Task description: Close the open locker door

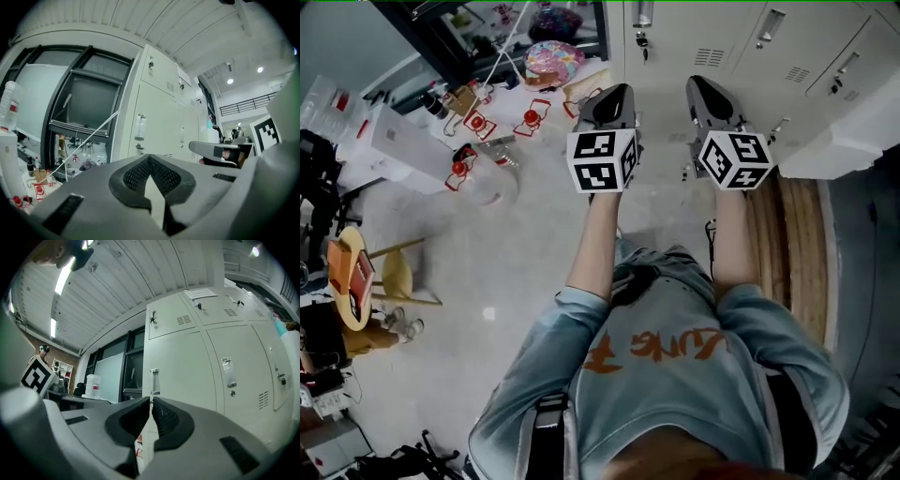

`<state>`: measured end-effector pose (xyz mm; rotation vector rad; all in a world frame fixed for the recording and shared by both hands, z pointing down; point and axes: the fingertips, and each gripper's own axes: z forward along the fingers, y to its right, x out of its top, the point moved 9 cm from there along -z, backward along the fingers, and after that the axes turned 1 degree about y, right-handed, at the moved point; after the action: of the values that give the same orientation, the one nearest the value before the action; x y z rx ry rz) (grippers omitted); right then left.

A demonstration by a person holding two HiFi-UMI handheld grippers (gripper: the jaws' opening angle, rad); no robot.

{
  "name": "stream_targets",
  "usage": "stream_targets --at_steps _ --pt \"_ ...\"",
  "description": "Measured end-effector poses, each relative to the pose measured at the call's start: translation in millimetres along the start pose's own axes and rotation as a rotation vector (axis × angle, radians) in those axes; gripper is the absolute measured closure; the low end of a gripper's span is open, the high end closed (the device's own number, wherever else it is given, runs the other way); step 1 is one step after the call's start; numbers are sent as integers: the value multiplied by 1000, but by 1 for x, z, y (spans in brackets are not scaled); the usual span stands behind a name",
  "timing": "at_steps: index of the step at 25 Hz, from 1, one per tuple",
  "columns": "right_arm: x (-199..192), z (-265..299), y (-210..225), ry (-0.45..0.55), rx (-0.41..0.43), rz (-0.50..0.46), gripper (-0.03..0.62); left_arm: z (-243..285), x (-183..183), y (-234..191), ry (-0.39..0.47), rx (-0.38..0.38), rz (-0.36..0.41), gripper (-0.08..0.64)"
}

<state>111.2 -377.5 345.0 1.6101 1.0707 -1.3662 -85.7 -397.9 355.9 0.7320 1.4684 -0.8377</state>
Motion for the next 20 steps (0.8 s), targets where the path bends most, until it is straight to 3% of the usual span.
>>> stream_targets --at_steps 9,15,20 --pt "-14 -120 -6 -140 -68 12 548 -83 -33 72 18 50 -90 541" --pt "-10 -130 -30 -178 -16 -21 549 -116 -43 72 -14 100 -108 541" --pt "-5 -136 -45 -182 -5 -41 548 -124 -39 74 -8 88 -112 541"
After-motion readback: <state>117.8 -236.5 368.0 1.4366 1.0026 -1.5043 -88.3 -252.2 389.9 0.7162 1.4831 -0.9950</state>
